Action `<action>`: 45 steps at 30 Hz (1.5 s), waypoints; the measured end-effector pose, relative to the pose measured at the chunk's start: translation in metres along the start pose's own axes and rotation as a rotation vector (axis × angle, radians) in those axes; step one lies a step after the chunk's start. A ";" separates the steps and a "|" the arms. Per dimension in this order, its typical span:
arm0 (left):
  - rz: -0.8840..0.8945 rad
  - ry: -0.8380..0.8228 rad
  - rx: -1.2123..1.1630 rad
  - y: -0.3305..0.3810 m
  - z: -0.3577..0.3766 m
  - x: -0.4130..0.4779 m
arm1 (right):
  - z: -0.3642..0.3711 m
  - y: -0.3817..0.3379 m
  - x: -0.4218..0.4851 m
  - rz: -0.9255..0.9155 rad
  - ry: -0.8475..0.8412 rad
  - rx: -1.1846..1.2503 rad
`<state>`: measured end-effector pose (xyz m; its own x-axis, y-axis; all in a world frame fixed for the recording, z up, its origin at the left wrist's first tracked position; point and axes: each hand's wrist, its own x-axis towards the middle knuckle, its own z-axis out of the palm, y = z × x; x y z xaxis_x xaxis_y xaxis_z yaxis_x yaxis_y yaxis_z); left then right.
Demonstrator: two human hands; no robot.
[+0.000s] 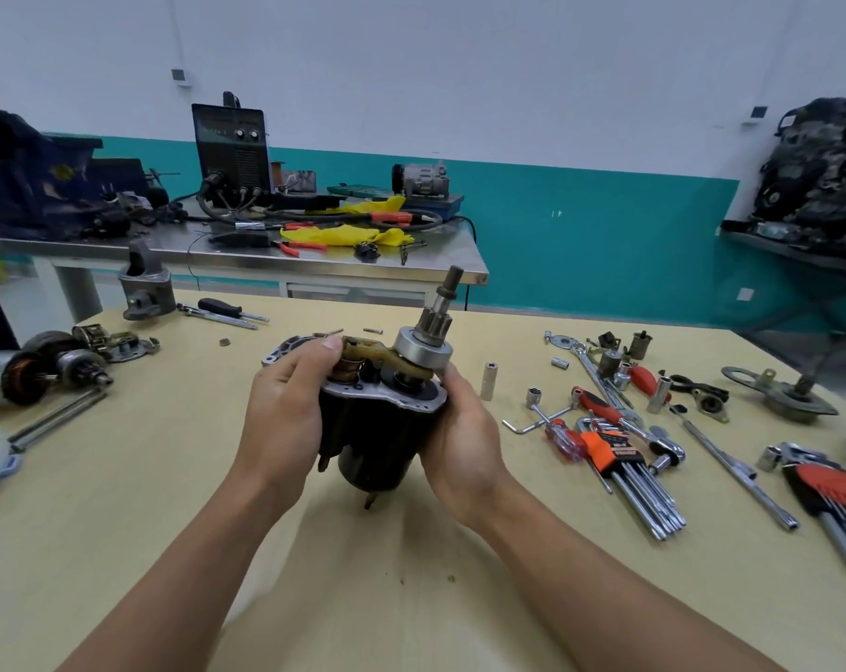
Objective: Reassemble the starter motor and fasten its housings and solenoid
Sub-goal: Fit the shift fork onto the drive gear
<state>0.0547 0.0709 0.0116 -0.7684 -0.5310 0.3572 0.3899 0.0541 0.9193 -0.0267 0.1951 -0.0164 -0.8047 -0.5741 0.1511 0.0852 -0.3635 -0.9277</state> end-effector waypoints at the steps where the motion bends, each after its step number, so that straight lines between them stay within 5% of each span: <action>1: -0.011 0.011 -0.017 -0.001 -0.002 0.002 | 0.001 0.001 0.001 -0.018 0.028 -0.031; 11: -0.020 0.022 -0.135 -0.004 -0.003 -0.003 | 0.020 0.016 0.008 0.080 0.130 0.028; 21: -0.072 -0.138 -0.254 -0.021 0.033 -0.035 | -0.025 -0.012 -0.013 -0.106 0.280 -0.143; 25: -0.074 -0.367 -0.050 -0.021 0.035 -0.025 | -0.042 -0.021 -0.019 -0.090 0.341 -0.178; 28: 0.011 -0.311 0.212 -0.012 0.012 0.013 | -0.053 -0.029 -0.021 -0.112 0.395 -0.202; 31: -0.003 -0.058 0.774 -0.005 -0.024 0.074 | -0.071 -0.034 -0.022 -0.131 0.393 -0.246; 35: -0.203 -0.183 1.406 -0.026 -0.057 0.118 | -0.088 -0.036 -0.022 -0.165 0.356 -0.286; 40: -0.324 -0.316 1.408 -0.049 -0.056 0.135 | -0.088 -0.038 -0.020 -0.189 0.332 -0.256; 45: -0.296 -0.206 1.328 -0.049 -0.043 0.132 | -0.086 -0.041 -0.023 -0.274 0.178 -0.302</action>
<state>-0.0437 -0.0378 0.0068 -0.8430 -0.5370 0.0326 -0.4842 0.7837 0.3891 -0.0621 0.2866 -0.0112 -0.8645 -0.3418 0.3685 -0.2995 -0.2384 -0.9238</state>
